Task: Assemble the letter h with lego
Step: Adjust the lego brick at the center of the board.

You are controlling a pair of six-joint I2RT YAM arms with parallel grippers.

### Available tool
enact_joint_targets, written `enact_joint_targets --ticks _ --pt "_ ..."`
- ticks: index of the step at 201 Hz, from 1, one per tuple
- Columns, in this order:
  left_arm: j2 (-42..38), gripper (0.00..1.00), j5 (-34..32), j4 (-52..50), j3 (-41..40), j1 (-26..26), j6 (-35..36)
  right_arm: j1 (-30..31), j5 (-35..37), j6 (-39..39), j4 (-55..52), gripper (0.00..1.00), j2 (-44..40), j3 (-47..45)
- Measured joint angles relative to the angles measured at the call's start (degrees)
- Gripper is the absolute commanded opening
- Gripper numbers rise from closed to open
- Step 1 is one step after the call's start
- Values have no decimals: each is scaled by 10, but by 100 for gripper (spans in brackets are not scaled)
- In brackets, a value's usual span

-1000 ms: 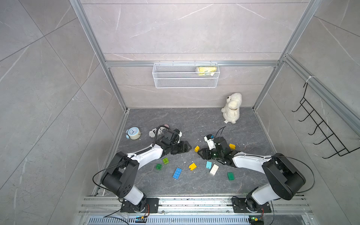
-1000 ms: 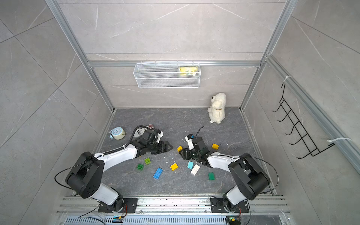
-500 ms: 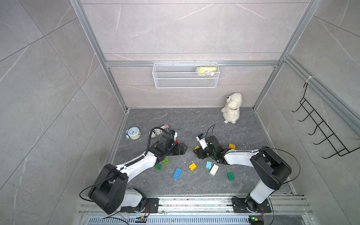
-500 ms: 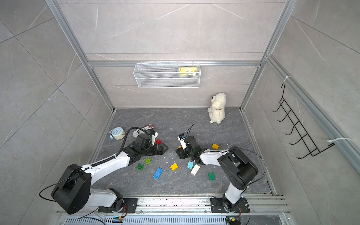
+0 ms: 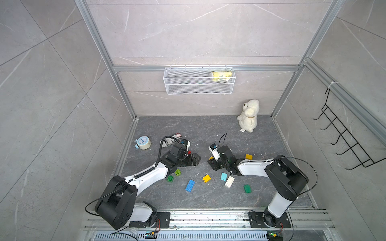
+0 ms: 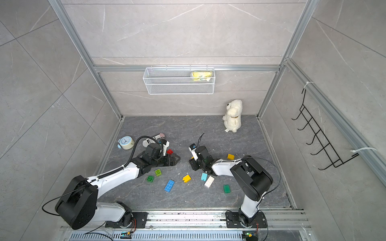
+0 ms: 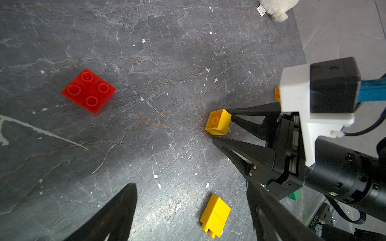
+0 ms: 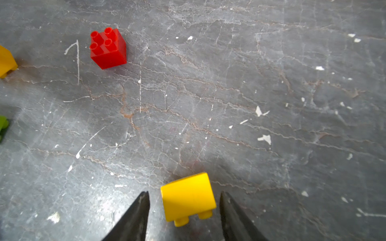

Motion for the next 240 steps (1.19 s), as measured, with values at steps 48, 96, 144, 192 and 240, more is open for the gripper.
enact_joint_targets --ticks 48,96,144,192,240 --pt "0 87 0 0 0 0 0 9 11 -14 -18 37 11 17" --pt "0 87 0 0 0 0 0 11 17 -16 -61 23 12 41" --pt "-5 88 -1 -11 0 0 -1 16 35 14 -259 17 12 152" --pt "-16 88 -23 -24 0 0 -10 17 27 64 -560 22 45 363" --pt "-29 88 -41 -43 0 0 -19 17 16 59 -768 25 145 463"
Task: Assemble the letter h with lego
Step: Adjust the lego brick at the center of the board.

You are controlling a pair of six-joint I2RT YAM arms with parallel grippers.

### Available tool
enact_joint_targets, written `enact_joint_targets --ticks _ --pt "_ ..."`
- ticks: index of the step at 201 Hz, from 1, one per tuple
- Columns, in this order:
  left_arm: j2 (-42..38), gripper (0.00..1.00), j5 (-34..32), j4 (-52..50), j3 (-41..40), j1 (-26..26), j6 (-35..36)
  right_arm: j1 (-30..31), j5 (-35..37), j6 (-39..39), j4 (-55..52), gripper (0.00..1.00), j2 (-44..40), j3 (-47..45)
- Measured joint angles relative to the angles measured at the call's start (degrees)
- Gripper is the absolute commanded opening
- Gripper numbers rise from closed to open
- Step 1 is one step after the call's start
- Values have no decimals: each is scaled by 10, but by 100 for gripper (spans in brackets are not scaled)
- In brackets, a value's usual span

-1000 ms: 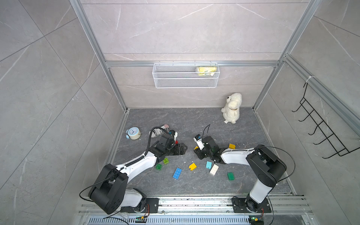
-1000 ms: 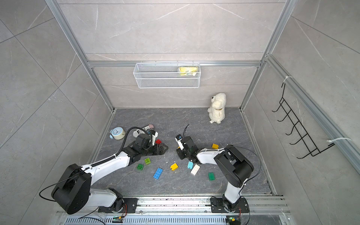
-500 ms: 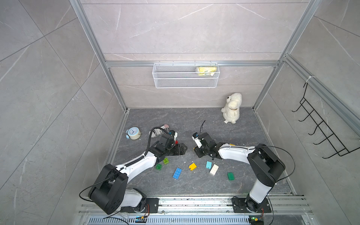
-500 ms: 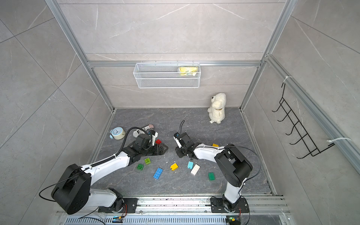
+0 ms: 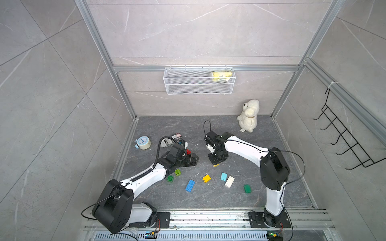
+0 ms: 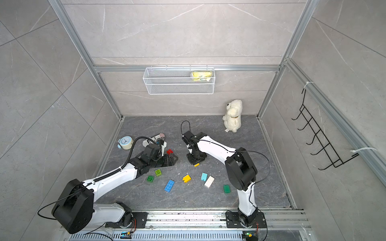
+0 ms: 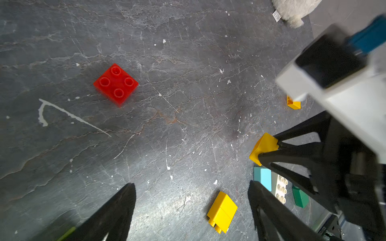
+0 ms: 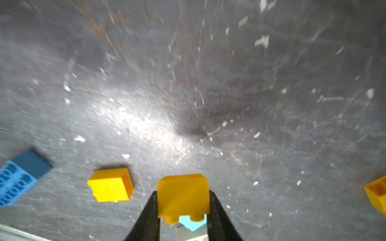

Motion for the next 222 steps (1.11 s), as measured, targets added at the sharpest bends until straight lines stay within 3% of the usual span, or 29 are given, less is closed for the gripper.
enact_joint_targets --ticks 43,77,116,153,174,189,222 --pt "-5 90 -4 -3 0 0 -6 2 -6 -20 -114 31 109 132" --pt "-6 93 -5 -5 0 0 -10 7 -9 -32 -159 45 185 231" --pt "-24 98 -6 -5 0 0 -12 12 -9 -39 -177 62 246 297" --pt "-38 99 -21 -5 -2 0 -12 12 -10 -31 -158 72 250 313" --pt "-40 99 -38 -8 -3 0 -8 12 -9 -14 -102 77 212 274" --pt "-40 98 -57 -19 -3 0 -4 11 -4 8 -45 83 142 210" --pt "-20 97 -122 -74 12 0 -5 -8 3 64 144 89 -150 -57"
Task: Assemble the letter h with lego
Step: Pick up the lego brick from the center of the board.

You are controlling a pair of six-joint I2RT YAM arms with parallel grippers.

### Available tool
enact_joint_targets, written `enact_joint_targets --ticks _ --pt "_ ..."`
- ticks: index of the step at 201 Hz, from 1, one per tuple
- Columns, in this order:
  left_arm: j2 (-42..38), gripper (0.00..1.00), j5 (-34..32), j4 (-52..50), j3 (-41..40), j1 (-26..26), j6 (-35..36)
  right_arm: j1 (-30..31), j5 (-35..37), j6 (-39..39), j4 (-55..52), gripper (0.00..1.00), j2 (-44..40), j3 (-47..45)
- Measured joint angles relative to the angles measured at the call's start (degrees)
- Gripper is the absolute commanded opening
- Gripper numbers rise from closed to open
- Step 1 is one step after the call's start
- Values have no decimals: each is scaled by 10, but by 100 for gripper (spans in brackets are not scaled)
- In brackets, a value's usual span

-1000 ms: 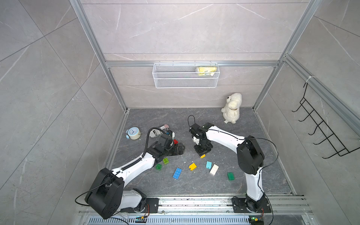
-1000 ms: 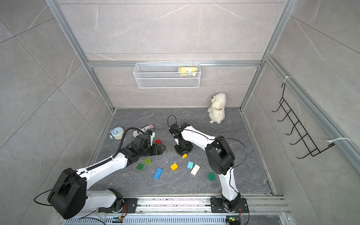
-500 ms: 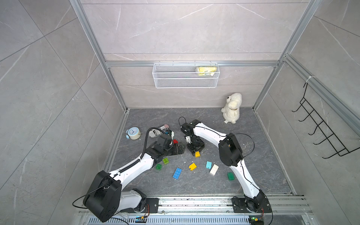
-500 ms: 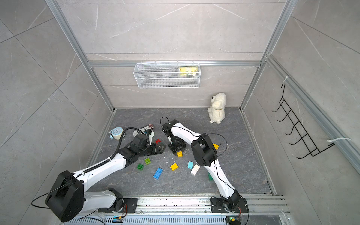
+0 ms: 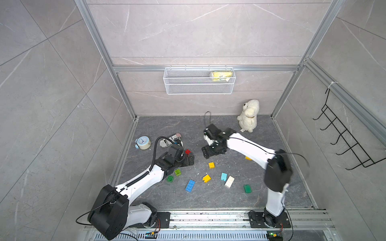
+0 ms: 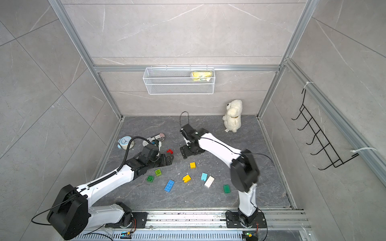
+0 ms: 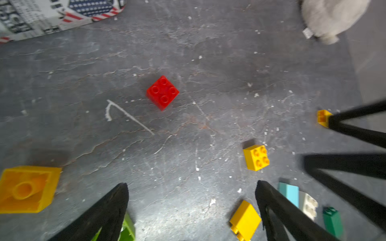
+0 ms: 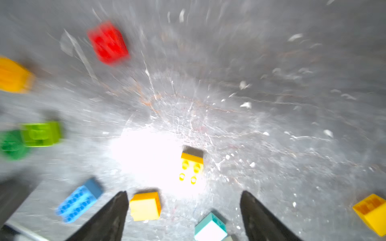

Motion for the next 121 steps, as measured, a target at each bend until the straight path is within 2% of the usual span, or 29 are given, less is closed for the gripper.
enact_joint_targets --ticks 19,41,66,81,121 --pt "43 95 -34 -47 41 0 -9 -24 9 42 99 87 -172 -159" --pt "110 92 -56 -112 130 0 -14 -35 29 74 189 81 -265 -303" --pt "183 89 -64 -154 246 6 12 -33 31 94 302 77 -275 -450" --pt "207 89 -57 -152 282 12 46 -33 30 101 348 73 -275 -510" --pt "276 84 -25 -195 370 49 121 -32 26 121 430 65 -262 -525"
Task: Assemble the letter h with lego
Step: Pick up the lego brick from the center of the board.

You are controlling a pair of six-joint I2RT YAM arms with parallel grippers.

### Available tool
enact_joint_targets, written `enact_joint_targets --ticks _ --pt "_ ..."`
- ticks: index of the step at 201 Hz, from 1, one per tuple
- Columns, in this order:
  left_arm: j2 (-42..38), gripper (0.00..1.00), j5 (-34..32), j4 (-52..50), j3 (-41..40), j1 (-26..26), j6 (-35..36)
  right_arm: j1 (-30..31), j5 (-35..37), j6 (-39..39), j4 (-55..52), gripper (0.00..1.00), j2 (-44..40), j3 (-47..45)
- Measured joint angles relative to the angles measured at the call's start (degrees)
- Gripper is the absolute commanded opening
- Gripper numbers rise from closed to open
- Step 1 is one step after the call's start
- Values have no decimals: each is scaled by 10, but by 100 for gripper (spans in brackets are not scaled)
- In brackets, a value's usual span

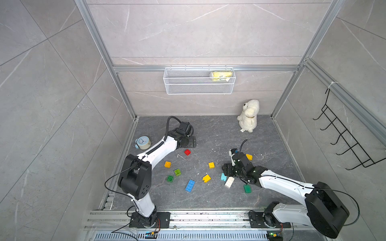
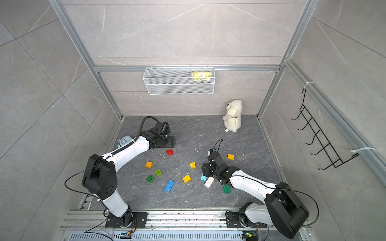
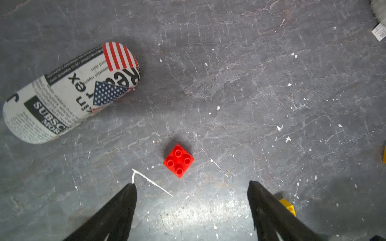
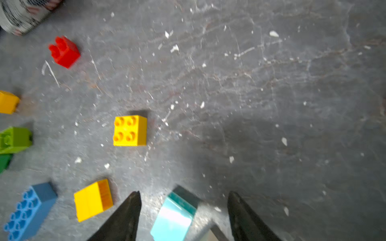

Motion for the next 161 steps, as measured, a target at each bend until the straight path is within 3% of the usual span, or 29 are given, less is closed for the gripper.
enact_joint_targets --ticks 31,74,161 --pt "99 79 8 -46 93 15 40 0 0 12 23 65 7 2" --pt "185 76 18 -111 148 14 81 0 1 23 35 65 -4 2" --pt "202 73 27 -163 151 10 119 0 -10 25 39 63 8 3"
